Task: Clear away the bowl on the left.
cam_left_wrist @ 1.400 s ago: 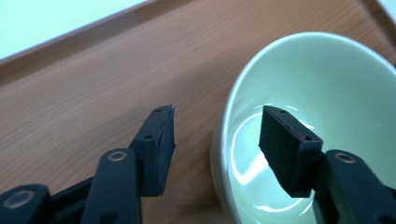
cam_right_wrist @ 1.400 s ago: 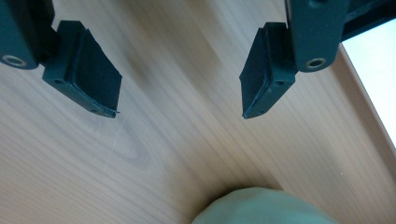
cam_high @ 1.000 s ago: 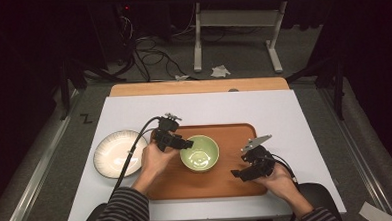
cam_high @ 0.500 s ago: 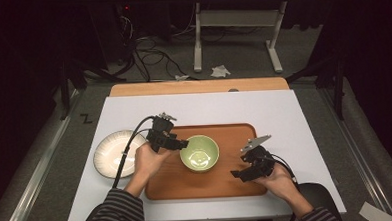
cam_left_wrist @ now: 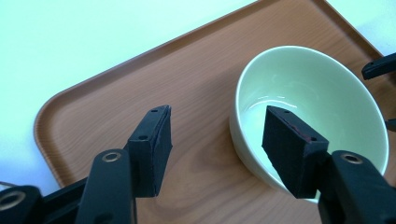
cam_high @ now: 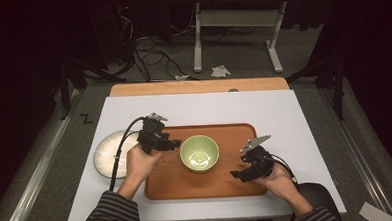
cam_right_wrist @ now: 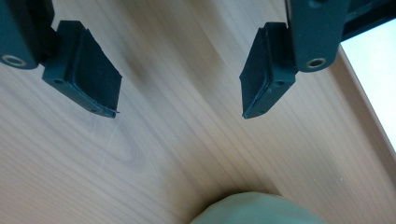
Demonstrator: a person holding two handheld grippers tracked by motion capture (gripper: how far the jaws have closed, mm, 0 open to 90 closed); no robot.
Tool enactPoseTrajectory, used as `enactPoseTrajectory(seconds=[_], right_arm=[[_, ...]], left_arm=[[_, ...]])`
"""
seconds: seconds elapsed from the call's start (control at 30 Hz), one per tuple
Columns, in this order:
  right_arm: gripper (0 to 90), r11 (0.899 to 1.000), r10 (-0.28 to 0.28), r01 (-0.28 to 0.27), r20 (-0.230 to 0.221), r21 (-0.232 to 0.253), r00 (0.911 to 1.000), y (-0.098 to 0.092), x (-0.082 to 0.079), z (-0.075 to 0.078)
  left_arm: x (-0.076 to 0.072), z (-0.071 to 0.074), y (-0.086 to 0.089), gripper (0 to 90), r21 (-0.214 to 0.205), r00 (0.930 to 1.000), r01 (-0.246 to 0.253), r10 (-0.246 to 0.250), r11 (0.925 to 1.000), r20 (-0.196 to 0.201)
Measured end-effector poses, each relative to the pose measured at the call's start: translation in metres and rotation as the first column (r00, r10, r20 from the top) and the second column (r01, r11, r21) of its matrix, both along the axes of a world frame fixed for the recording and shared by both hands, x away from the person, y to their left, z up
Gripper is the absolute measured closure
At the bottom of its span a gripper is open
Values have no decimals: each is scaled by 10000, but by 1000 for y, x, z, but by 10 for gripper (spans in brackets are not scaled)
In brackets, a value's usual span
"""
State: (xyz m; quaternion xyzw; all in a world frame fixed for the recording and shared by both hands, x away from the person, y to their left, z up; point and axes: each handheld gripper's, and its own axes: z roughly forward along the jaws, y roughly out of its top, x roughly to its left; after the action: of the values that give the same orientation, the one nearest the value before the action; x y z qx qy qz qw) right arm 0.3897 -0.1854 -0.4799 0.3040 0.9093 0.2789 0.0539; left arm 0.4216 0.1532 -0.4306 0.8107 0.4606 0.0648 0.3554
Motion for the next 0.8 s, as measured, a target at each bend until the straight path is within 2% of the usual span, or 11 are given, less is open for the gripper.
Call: enactPoseTrajectory(seconds=[0.4,0.57,0.8], right_arm=[[306,10000,27,-28,-110,-69,9999,1,0,-1],[305,10000,35,-37,-163,-77,9999,1,0,-1],[305,9999,63,-65,-149,-120,9999,1,-1,-1]], left_arm=[[-7,1,12,428,-241,9997,-240,242,9994,68],[-10,-1,12,428,-66,9997,-209,210,9998,123],[-16,-1,17,426,-115,9995,-271,273,9996,148]])
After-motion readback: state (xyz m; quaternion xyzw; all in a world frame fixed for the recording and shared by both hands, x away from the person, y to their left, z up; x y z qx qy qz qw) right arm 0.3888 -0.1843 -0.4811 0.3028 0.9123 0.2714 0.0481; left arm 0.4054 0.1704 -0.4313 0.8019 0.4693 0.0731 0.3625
